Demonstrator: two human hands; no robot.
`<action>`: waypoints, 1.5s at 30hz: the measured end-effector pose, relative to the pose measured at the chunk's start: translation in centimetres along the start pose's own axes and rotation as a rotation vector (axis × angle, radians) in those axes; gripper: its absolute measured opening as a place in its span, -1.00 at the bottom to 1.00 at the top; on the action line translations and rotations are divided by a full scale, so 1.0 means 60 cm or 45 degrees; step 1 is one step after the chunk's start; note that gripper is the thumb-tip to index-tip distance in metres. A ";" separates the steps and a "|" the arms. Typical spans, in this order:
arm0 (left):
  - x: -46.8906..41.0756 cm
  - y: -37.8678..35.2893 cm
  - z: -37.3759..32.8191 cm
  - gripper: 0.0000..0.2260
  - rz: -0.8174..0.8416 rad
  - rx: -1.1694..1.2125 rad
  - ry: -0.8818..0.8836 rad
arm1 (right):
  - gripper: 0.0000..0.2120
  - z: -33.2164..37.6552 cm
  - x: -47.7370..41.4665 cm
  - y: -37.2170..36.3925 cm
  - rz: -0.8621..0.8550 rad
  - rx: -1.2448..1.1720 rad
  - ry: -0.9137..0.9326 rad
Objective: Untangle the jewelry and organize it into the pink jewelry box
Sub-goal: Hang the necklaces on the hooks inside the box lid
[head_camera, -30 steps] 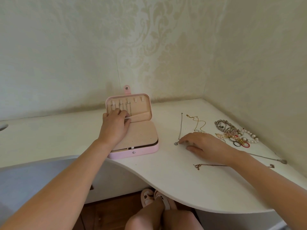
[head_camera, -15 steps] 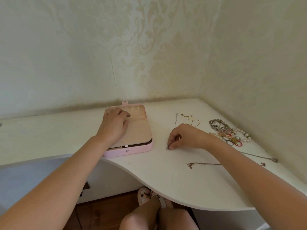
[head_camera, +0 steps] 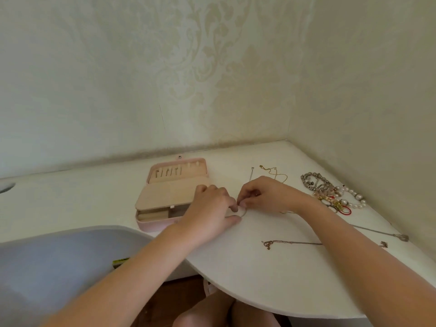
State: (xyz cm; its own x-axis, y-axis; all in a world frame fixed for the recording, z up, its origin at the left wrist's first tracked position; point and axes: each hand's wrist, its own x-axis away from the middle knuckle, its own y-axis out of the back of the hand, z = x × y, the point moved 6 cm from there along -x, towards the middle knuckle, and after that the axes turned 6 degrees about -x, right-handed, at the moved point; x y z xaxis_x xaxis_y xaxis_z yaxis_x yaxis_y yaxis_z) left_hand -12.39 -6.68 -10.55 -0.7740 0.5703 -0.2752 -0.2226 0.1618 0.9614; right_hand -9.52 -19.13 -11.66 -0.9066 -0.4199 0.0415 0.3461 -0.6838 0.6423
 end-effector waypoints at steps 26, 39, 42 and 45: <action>0.025 -0.034 -0.024 -0.74 -0.171 -0.160 -0.116 | -0.74 -0.077 -0.156 0.119 -0.203 0.555 -0.531; 0.033 -0.030 -0.024 -0.81 0.161 -0.086 0.210 | -0.80 -0.080 -0.121 0.122 -0.267 0.313 -0.339; 0.040 -0.027 -0.024 -0.81 0.188 -0.047 0.244 | -0.85 -0.085 -0.123 0.120 -0.297 0.165 -0.364; 0.045 -0.021 -0.025 -0.79 0.207 -0.021 0.264 | -0.83 -0.082 -0.132 0.112 -0.310 0.053 -0.351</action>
State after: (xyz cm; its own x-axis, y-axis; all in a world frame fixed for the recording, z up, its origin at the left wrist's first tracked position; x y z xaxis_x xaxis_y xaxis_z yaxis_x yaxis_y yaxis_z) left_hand -15.10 -6.58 -12.50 -0.9050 0.4099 -0.1134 -0.0939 0.0675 0.9933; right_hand 1.19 -23.35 -11.43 -0.9941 -0.0672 0.0848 0.1073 -0.7166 0.6892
